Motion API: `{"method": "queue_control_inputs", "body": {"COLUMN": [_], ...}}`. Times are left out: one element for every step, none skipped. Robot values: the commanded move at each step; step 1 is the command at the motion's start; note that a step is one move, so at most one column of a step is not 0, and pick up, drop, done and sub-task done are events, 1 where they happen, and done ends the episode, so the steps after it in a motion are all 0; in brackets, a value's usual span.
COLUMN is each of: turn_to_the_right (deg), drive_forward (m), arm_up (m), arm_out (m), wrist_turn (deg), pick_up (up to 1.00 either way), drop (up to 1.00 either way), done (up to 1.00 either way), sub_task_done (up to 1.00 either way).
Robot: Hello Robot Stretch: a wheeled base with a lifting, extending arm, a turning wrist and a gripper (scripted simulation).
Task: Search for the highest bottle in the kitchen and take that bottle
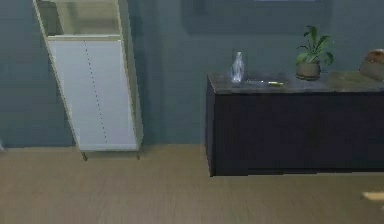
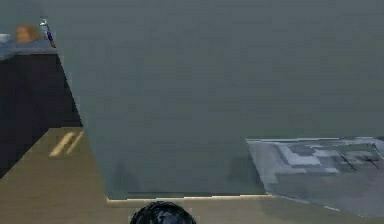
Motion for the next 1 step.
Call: {"method": "queue_control_inputs", "body": {"turn_to_the_right": [0.0], "drive_forward": [0.40], "arm_up": [0.00], "arm_out": [0.00], "wrist_turn": [0.0], "pick_up": [0.00], "drop": [0.00], "done": [0.00], "sub_task_done": [0.00]}}
